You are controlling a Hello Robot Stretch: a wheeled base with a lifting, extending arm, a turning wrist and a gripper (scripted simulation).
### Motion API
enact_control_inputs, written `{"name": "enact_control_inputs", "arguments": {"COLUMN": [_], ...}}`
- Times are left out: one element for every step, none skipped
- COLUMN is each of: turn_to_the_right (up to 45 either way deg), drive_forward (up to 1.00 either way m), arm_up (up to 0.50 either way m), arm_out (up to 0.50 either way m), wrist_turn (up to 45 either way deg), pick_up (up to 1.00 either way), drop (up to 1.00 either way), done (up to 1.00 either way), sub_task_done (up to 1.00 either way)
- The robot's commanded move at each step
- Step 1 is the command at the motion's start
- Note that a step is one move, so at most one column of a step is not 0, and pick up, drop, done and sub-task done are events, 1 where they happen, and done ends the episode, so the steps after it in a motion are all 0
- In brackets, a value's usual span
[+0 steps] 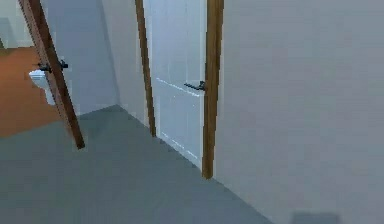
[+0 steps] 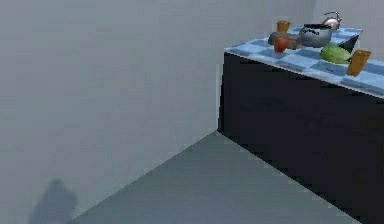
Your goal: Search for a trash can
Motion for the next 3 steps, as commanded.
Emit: {"name": "enact_control_inputs", "arguments": {"turn_to_the_right": [0.0, -39.0, 0.0], "drive_forward": [0.40, 0.00, 0.45], "arm_up": [0.00, 0.00, 0.00], "arm_out": [0.00, 0.00, 0.00], "wrist_turn": [0.0, 0.0, 0.0], "pick_up": [0.00, 0.00, 0.00], "drop": [0.00, 0.00, 0.00], "done": [0.00, 0.00, 0.00], "sub_task_done": [0.00, 0.00, 0.00]}}
